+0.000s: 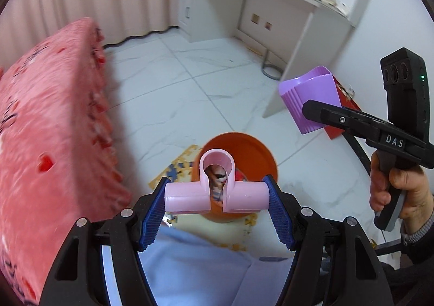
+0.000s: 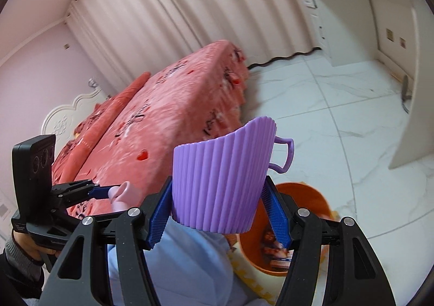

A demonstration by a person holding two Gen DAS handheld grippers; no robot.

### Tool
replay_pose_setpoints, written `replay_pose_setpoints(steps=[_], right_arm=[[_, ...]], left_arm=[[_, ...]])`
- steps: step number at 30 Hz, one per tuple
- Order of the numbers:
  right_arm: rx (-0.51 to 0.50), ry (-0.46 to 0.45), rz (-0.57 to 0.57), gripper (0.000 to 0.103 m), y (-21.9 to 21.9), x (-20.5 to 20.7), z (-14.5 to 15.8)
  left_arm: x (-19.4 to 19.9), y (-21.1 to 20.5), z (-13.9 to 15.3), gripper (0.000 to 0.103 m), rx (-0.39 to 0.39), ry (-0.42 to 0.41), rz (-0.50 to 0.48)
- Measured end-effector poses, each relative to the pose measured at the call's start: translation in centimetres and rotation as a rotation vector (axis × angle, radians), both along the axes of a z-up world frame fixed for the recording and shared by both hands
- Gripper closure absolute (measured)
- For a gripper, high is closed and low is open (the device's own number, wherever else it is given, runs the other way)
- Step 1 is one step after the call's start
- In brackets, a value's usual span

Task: Collect trash
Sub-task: 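Carry the purple cup and pink clip over the orange bin with both tools, then open both tools to drop the pink clip and purple cup into the bin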

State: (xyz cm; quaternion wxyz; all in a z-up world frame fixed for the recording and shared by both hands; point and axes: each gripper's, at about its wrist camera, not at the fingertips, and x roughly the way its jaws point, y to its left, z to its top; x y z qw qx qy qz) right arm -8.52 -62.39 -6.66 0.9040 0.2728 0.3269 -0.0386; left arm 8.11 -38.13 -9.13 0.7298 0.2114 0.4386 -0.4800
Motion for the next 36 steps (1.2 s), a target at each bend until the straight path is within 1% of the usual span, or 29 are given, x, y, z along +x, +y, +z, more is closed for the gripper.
replay_pose_setpoints(steps=[6,10,13,19,25,27,28,30,36], right_arm=[[0.021,0.037,-0.047,0.040,-2.8,-1.2,-2.1],[0.037,0.069,-0.059,0.040,-3.1,-1.1,-3.5],[0.042,0.096,-0.057,0.040,-3.6,-1.0,-4.6],[0.010,0.172,-0.040,0.040,-3.7,-0.2,-6.4],[0.016,0.204,-0.034,0.040,-4.0,0.0,-7.9],[0.014,0.211,-0.033,0.040,-4.0,0.1,-8.1],[0.013,0.214,-0.031,0.040,-4.1,0.2,-8.2],[0.009,0.226,-0.027,0.040,-4.1,0.4,-8.6],[-0.002,0.260,-0.001,0.040,-3.5,2.0,-9.5]], left_arm=[[-0.1,-4.0,-1.7,0.034,0.025,0.030,-0.076],[0.1,-5.6,-2.8,0.034,0.039,0.053,-0.099],[0.4,-6.9,-3.7,0.033,0.055,0.060,-0.109],[1.1,-8.6,-5.0,0.033,0.082,0.094,-0.121],[1.3,-10.0,-6.6,0.032,0.136,0.076,-0.123],[1.3,-10.3,-6.9,0.026,0.150,0.076,-0.124],[1.3,-10.2,-6.9,0.018,0.155,0.062,-0.114],[1.4,-10.0,-6.9,0.017,0.155,0.048,-0.105],[2.2,-8.8,-6.5,0.017,0.157,0.062,-0.063]])
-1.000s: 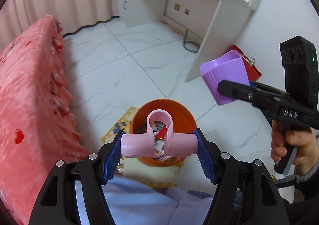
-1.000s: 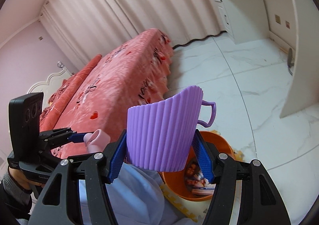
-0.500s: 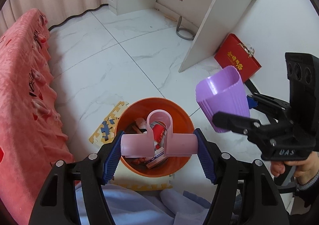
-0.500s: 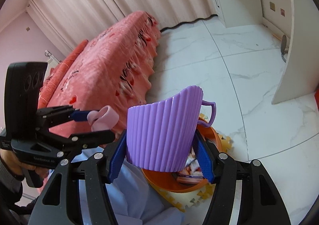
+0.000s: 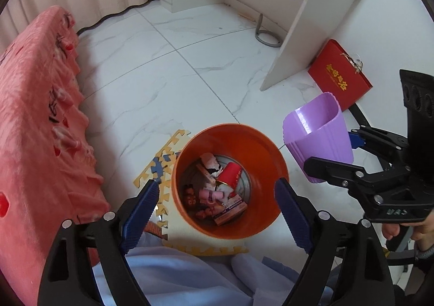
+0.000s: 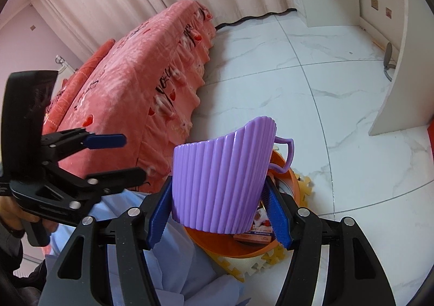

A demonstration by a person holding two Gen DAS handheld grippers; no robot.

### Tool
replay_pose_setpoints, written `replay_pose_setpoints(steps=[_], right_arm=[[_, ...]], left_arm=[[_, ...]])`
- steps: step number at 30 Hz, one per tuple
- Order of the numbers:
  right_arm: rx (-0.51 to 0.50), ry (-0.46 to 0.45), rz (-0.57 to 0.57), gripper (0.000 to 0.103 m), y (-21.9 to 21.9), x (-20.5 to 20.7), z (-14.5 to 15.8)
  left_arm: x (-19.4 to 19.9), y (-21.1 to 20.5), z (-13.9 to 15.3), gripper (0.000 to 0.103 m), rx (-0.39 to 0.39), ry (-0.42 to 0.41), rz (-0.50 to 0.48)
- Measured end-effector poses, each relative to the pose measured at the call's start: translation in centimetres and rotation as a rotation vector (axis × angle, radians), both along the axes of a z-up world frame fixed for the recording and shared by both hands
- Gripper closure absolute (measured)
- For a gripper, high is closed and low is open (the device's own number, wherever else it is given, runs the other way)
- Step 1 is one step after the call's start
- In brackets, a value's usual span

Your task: Collect trash

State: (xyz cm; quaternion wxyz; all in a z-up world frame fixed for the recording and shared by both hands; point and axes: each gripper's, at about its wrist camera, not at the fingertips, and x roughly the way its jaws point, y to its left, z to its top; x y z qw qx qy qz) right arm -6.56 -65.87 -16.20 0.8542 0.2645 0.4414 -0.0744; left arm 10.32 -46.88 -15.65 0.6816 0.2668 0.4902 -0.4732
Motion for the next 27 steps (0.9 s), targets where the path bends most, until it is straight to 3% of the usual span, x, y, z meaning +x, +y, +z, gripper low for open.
replay_pose_setpoints(steps=[9,12,15,24,26,27], right_arm=[[-0.028,0.032,0.043,0.038,1.3,1.7,-0.8],[-0.041,0.053,0.024,0.028,1.4,2.1,-1.1],[-0.059,0.066,0.016,0.027,1.4,2.1,-1.1],[-0.054,0.027,0.030,0.027,3.1,1.9,1.1],[-0.056,0.011,0.038,0.027,3.9,1.9,2.0],[-0.061,-0.002,0.047,0.023,4.5,1.9,2.6]], left_arm=[[0.9,2.2,0.3,0.017,0.002,-0.008,0.060],[1.2,2.7,0.2,0.017,0.006,-0.013,0.068],[1.4,3.2,0.3,0.017,0.005,-0.014,0.083],[1.3,5.2,1.5,0.017,-0.021,-0.032,0.124],[1.3,6.3,2.2,0.006,-0.030,-0.049,0.156],[1.2,6.9,2.7,0.006,-0.040,-0.067,0.178]])
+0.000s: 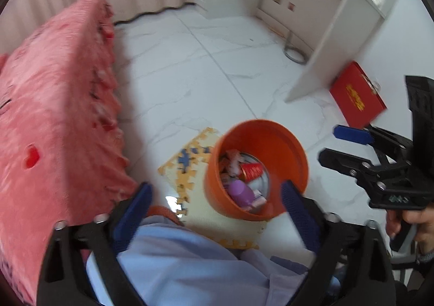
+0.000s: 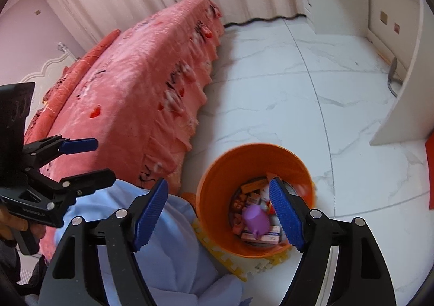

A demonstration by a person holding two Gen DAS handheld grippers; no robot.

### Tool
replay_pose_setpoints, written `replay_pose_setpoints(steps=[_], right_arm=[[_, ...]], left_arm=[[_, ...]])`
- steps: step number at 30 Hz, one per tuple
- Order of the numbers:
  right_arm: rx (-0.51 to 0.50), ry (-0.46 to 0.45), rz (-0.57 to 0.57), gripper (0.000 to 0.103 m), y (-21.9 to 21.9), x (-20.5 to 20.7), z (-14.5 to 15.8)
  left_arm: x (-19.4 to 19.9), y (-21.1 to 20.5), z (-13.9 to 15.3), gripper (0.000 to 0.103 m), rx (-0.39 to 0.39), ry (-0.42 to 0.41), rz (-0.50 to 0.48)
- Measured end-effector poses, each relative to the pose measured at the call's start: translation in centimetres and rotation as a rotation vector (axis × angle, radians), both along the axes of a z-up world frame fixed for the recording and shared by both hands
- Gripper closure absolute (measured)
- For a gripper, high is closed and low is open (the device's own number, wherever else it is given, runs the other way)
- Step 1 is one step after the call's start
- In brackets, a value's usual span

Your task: Collect trash

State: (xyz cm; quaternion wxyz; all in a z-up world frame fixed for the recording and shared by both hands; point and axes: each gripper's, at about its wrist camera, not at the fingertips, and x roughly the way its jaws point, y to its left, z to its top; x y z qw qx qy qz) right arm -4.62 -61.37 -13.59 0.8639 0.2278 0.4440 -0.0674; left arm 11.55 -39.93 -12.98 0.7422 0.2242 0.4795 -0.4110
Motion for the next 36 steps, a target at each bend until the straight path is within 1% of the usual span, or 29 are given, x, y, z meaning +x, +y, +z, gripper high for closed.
replay_pose_setpoints(steps=[1,3,5,6,7,10,12,14,16,22,25,27,31,32,34,36], right_arm=[[-0.009,-0.013,0.006,0.019,0.5,0.0,0.6],[-0.045,-0.048,0.010,0.013,2.0,0.0,2.2],[-0.051,-0.090,0.046,0.010,3.9,0.4,3.8],[-0.057,-0.104,0.059,0.006,4.7,0.6,4.4],[-0.068,-0.117,0.067,0.005,5.3,0.6,4.9],[-0.108,-0.158,0.119,0.005,8.6,1.5,6.7],[-0.123,-0.182,0.167,0.005,11.2,2.4,7.8],[-0.120,-0.212,0.214,0.005,13.7,3.2,8.8],[-0.116,-0.238,0.256,0.005,16.4,3.9,9.6],[-0.099,-0.304,0.368,0.005,23.1,5.1,11.9],[-0.077,-0.336,0.409,0.005,26.5,5.2,13.1],[-0.074,-0.361,0.426,0.005,28.2,4.8,13.8],[-0.096,-0.406,0.472,0.005,31.4,3.9,14.9],[-0.101,-0.413,0.498,0.005,32.4,3.6,15.0],[-0.107,-0.420,0.516,0.005,33.2,3.3,15.1],[-0.111,-0.427,0.524,0.005,33.8,2.8,15.3]], left_arm=[[-0.1,0.8,0.6,0.006,-0.017,-0.016,0.020],[0.0,2.2,1.7,0.006,-0.038,-0.038,0.052],[0.0,4.1,2.9,0.006,-0.058,-0.074,0.102],[0.0,5.4,3.5,0.006,-0.072,-0.085,0.133],[0.0,6.3,4.0,0.006,-0.081,-0.090,0.155],[-0.1,9.8,5.4,0.006,-0.107,-0.112,0.245],[-0.4,12.1,6.2,0.006,-0.111,-0.142,0.305],[-1.0,14.4,6.8,0.006,-0.095,-0.185,0.364],[-1.3,17.0,7.2,0.006,-0.083,-0.204,0.432],[-3.3,23.6,8.5,0.006,-0.095,-0.233,0.612],[-4.5,26.7,9.3,0.006,-0.116,-0.254,0.700],[-5.2,28.3,9.6,0.006,-0.126,-0.259,0.749],[-6.7,30.8,10.3,0.006,-0.110,-0.313,0.838],[-7.0,31.3,10.3,0.006,-0.113,-0.318,0.849],[-7.7,32.2,10.4,0.006,-0.127,-0.325,0.862],[-8.1,33.0,10.4,0.006,-0.118,-0.336,0.881]])
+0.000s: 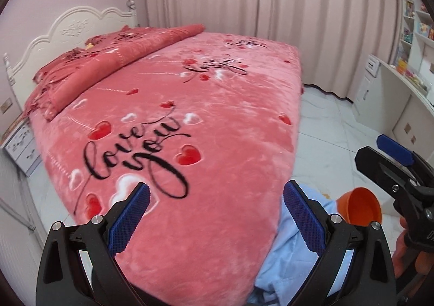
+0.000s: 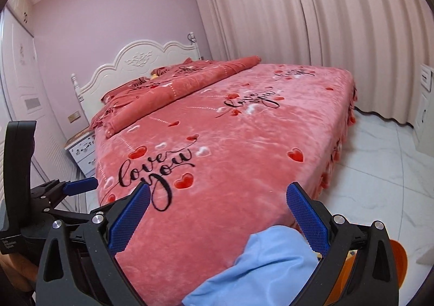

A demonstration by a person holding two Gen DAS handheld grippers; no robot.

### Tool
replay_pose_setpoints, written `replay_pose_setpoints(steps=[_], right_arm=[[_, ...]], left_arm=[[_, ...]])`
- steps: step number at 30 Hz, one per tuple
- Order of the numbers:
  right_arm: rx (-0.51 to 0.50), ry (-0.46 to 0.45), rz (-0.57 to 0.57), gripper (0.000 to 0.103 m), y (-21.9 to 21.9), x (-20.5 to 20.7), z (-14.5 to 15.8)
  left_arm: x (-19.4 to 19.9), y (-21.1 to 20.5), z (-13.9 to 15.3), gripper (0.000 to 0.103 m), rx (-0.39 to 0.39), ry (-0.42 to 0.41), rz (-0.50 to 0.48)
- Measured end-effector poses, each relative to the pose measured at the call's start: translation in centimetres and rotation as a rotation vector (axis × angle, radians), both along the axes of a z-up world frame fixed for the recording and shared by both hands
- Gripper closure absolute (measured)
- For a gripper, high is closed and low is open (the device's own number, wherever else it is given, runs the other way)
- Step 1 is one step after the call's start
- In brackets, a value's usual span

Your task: Collect trash

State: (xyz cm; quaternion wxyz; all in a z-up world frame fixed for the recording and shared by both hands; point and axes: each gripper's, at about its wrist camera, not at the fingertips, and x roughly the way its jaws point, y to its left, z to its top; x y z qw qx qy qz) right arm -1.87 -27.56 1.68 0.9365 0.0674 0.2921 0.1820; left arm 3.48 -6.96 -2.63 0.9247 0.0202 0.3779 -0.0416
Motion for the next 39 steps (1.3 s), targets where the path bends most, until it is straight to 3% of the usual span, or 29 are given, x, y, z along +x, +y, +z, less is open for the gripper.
replay_pose_setpoints(steps=[7,21,39], right_arm=[[-0.004,0.000,-0.011,0.005,0.6,-0.2,0.1],[-0.025,0.011,0.019,0.005,1.2,-0.6,-0.4],[-0.024,0.035,0.069,0.005,2.6,0.0,-1.1]], left_arm=[[-1.2,1.6,-0.1,0.006,-0.044,-0.012,0.004],[-1.5,1.6,-0.1,0.006,0.002,-0.027,0.032],[-1.8,3.1,0.2,0.006,0.000,-0.030,0.084]])
